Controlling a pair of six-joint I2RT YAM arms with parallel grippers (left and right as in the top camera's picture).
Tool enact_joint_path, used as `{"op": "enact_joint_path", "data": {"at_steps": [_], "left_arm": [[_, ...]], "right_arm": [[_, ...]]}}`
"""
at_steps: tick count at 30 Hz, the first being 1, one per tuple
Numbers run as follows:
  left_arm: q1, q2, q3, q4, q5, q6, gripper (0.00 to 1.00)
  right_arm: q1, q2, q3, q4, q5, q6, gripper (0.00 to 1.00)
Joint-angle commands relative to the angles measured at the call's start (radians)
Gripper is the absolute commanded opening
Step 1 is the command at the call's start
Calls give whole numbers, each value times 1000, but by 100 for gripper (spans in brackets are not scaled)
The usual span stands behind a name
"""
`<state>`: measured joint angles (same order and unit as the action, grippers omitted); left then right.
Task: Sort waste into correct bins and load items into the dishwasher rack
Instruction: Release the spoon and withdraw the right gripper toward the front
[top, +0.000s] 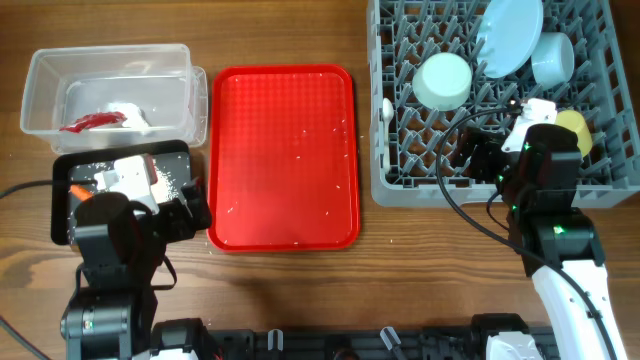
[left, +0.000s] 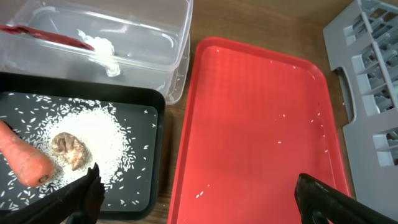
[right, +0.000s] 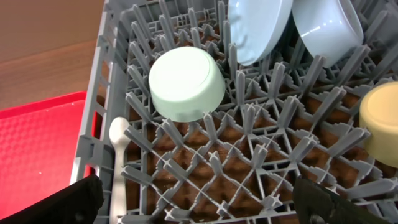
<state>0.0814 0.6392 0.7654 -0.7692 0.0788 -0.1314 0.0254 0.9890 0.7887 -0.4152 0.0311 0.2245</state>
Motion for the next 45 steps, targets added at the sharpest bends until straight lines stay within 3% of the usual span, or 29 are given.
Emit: {"op": "enact_joint_path", "data": {"at_steps": [1,18,23,30,41,45], "left_arm": [[6,-9,-9,-9,-12,20,100],[6,-9,-9,-9,-13,20,100],[6,-9,-9,-9,-12,20,100],[6,-9,-9,-9,-13,20,100],[6,-9,-9,-9,-12,20,100],[6,-9,-9,-9,-13,20,100]], "right_arm": [[-2,27,-11,3,24,22,100],[-1,243,-11,3,24,22,100],[0,205,-12,4,24,22,100],[0,-37,-53,16,24,22,100],[-1,-669,-496,60,145,22,100],[0,-719,-570,86,119,23,100]]}}
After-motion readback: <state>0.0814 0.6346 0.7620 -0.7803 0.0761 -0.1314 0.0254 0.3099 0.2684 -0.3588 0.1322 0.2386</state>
